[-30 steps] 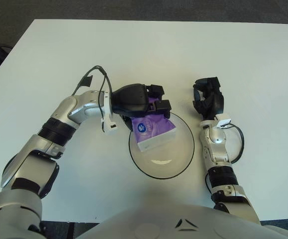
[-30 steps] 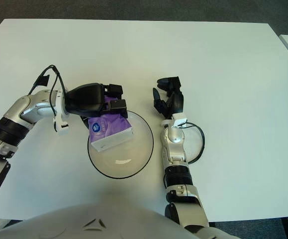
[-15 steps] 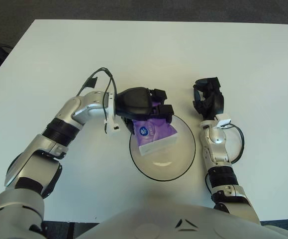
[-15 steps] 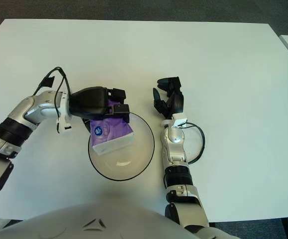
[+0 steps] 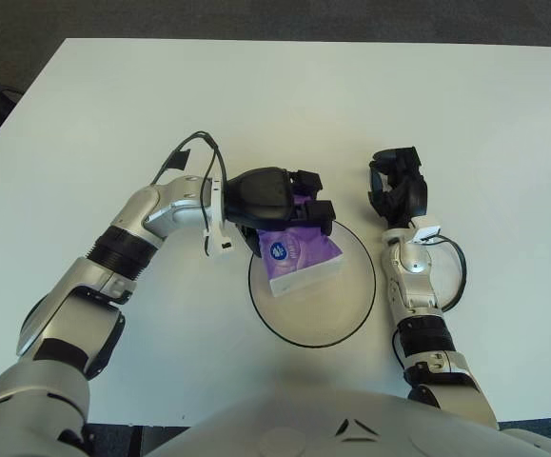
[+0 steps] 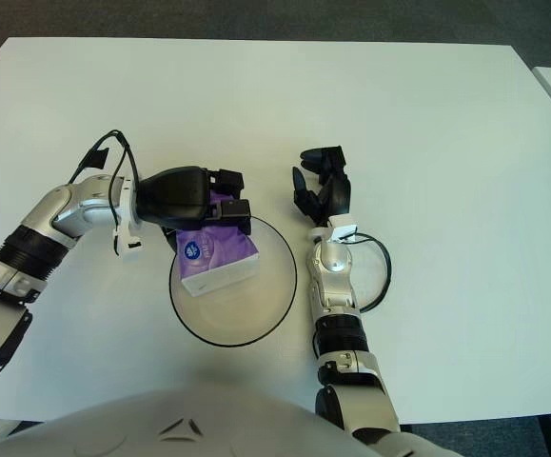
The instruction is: Put the tissue paper into the plate.
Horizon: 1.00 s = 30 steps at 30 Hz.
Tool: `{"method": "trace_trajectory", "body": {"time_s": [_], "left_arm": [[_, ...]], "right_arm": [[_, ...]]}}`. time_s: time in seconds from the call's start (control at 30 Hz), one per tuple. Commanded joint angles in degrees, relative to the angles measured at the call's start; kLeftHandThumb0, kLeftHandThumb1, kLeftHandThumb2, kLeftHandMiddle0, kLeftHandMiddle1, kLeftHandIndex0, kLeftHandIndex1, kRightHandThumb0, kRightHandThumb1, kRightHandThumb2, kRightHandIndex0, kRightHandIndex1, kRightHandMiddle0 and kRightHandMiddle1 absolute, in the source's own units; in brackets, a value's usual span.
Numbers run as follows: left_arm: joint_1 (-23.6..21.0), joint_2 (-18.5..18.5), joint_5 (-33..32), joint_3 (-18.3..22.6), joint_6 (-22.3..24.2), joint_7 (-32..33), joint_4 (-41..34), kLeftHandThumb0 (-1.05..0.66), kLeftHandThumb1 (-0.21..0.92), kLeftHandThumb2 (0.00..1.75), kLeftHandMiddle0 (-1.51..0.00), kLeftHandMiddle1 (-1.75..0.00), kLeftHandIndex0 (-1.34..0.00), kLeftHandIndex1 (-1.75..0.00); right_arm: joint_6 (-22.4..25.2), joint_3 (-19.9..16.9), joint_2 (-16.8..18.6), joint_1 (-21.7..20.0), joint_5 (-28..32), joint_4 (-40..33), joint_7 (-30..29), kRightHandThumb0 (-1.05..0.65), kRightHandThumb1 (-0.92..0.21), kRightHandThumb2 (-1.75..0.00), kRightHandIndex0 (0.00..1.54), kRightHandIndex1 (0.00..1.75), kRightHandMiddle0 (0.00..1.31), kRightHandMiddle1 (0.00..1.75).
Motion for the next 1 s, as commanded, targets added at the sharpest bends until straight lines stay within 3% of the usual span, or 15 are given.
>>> {"method": "trace_trajectory", "body": {"time_s": [0.0, 0.73, 0.97], "left_arm": [[0.7, -0.8, 1.6, -1.7, -0.9, -0.5, 1.5, 0.00, 0.24, 1.41, -0.69, -1.70, -0.43, -1.75], [1.3, -3.4, 0.5, -2.5, -2.8, 0.4, 3.9, 0.00, 0.24, 1.41, -0.69, -1.72, -0.43, -1.75], [2.2, -3.0, -5.4, -2.6, -2.6, -0.8, 3.3, 0.00, 0.23, 1.43, -0.68, -1.74, -0.44, -1.75]], "right_arm": [[3.9, -0.7, 0.1, 4.5, 0.4, 5.7, -0.4, -0.01, -0.85, -0.46, 0.47, 1.46, 0.26, 1.54], [4.6, -0.2, 0.0, 4.1, -0.6, 6.1, -2.1, -0.01, -0.80, -0.57, 0.48, 1.51, 0.24, 1.55], [4.4, -0.1, 0.0, 3.9, -1.2, 6.6, -2.7, -0.01, -0.77, -0.61, 0.48, 1.53, 0.24, 1.55]]}}
